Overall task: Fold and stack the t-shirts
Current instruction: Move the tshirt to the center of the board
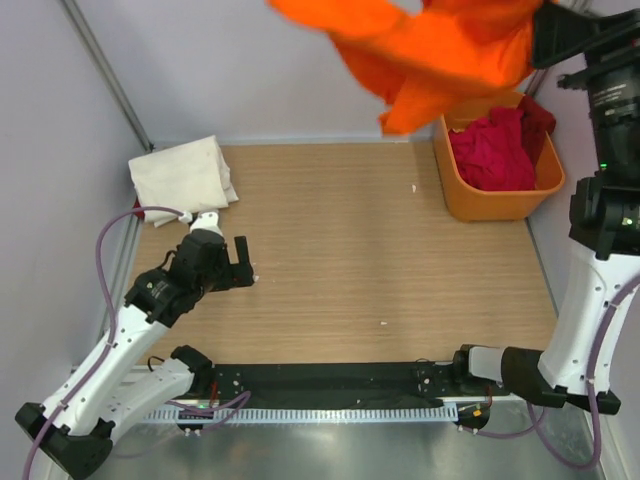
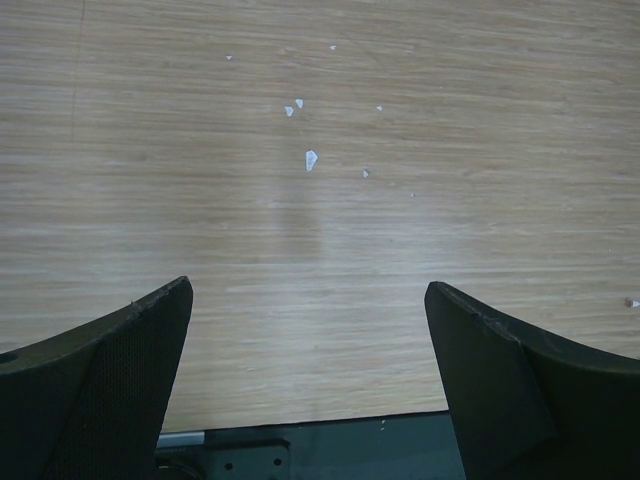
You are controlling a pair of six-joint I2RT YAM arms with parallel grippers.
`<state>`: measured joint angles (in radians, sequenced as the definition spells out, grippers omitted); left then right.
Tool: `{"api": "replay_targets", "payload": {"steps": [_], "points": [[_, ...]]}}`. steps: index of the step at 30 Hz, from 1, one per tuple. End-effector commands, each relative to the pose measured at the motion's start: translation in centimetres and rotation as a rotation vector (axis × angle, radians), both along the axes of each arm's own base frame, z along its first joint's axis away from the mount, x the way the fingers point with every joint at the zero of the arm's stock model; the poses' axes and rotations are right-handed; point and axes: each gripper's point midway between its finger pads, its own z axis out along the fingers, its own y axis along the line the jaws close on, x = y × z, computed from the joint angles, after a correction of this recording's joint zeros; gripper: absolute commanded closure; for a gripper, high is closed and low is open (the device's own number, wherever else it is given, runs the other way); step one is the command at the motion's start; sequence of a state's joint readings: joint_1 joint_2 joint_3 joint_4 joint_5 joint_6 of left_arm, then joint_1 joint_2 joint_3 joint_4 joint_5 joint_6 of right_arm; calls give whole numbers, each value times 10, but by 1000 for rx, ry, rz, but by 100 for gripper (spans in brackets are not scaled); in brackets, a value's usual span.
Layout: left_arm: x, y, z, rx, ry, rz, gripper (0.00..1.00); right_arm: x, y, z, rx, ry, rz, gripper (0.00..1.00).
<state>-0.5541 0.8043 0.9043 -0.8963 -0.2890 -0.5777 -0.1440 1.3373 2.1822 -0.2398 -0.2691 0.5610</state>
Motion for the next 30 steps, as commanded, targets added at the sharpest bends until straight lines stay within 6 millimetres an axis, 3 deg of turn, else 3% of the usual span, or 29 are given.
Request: {"api": "replay_targets", "payload": {"steps": [1,3,4,6,7,9,10,13,16,22,25,28,30], "points": [[1,5,13,-9,-35,31,0,132,-40,-286,111,897,-122,0],[1,6,16,-12,-50,39,0,126,-35,-370,105,1138,-121,0],[-1,8,19,-16,-55,41,0,111,-27,-434,102,1306,-95,0],[-4,8,29,-34,-61,40,0,89,-9,-475,59,1385,-54,0],[-10,8,29,-31,-38,31,0,72,-6,-511,55,1451,-62,0],[-14,9,42,-52,-36,47,0,52,-3,-509,54,1413,-63,0],[-17,10,41,-48,-18,45,0,41,-4,-517,55,1422,-76,0],[-19,10,41,-39,16,52,0,20,-4,-505,33,1412,-75,0],[-22,5,33,-58,62,60,0,-2,12,-498,2,1424,19,0],[-19,-39,15,-245,118,-16,1,-46,24,-493,2,1379,67,0],[-14,-50,-3,-237,164,-27,4,-62,32,-520,46,1421,102,0],[-6,-63,-24,-213,200,-47,5,-79,54,-550,74,1467,200,4],[-1,-61,-30,-156,205,-50,8,-89,85,-554,14,1467,279,7]]}}
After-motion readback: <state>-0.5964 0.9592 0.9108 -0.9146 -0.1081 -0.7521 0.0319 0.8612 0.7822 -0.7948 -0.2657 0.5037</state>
